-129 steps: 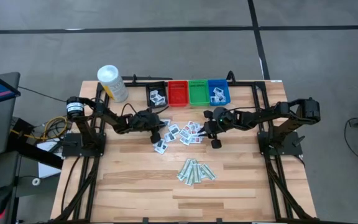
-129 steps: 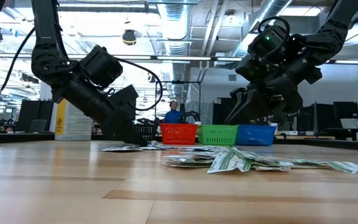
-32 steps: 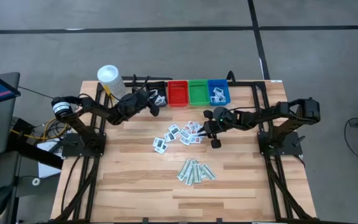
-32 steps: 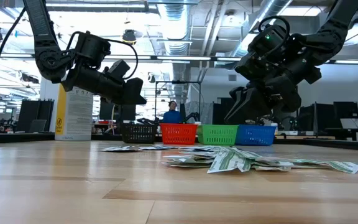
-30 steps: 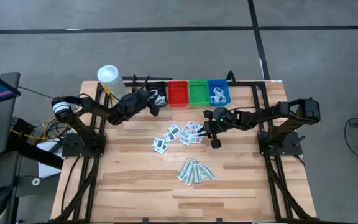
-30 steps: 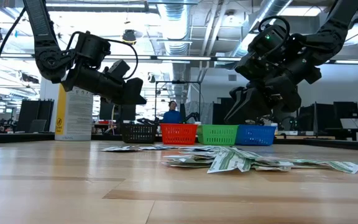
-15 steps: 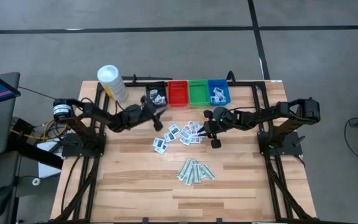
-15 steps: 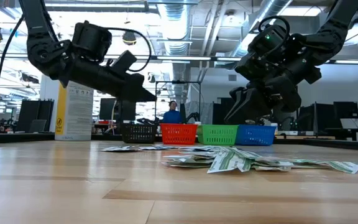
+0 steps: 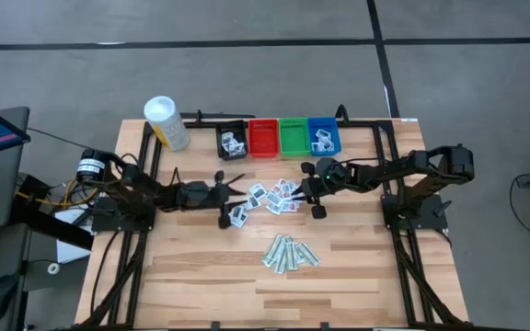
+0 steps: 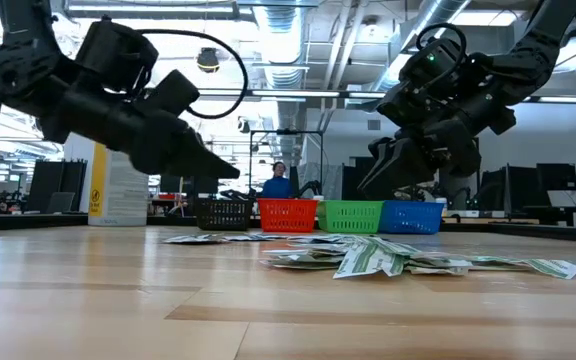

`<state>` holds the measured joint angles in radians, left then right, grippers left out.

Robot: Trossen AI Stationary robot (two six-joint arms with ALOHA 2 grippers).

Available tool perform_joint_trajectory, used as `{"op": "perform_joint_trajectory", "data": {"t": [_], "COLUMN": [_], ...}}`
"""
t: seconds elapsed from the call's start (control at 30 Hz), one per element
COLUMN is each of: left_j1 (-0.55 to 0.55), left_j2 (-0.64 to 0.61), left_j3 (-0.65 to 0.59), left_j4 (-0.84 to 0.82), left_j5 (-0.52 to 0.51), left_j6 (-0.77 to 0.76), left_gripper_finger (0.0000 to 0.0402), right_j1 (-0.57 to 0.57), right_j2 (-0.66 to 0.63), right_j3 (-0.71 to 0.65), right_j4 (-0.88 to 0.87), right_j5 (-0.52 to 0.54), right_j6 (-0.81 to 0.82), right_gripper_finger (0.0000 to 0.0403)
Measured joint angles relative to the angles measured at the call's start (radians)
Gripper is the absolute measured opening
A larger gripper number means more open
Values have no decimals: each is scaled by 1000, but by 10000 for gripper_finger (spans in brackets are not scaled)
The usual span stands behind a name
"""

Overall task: Pick & Place First Aid Supplies
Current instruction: Put the black towelette pack into the black bin

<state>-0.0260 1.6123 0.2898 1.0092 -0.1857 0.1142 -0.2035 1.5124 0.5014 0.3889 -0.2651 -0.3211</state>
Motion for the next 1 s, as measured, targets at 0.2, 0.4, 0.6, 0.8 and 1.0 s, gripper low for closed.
{"op": "perform_joint_trajectory", "data": {"t": [0.2, 0.4, 0.6, 0.8, 1.0], "left_j1": [-1, -1, -1, -1, -1], "left_j2": [0, 0, 0, 0, 0], "left_j3": [-29, -37, -37, -37, -37], "left_j4": [1, 1, -2, -7, -101], "left_j5": [116, 135, 135, 135, 93], "left_j6": [-74, -74, -74, -74, -74], "left_gripper_finger": [108, 108, 116, 148, 183], "right_j1": [0, 0, 0, 0, 0], "right_j2": [0, 0, 0, 0, 0], "right_j3": [0, 0, 0, 0, 0], "right_j4": [14, 16, 16, 16, 16], "right_j5": [0, 0, 0, 0, 0], "right_j6": [0, 6, 8, 8, 8], "right_gripper_finger": [65, 65, 65, 65, 65]}}
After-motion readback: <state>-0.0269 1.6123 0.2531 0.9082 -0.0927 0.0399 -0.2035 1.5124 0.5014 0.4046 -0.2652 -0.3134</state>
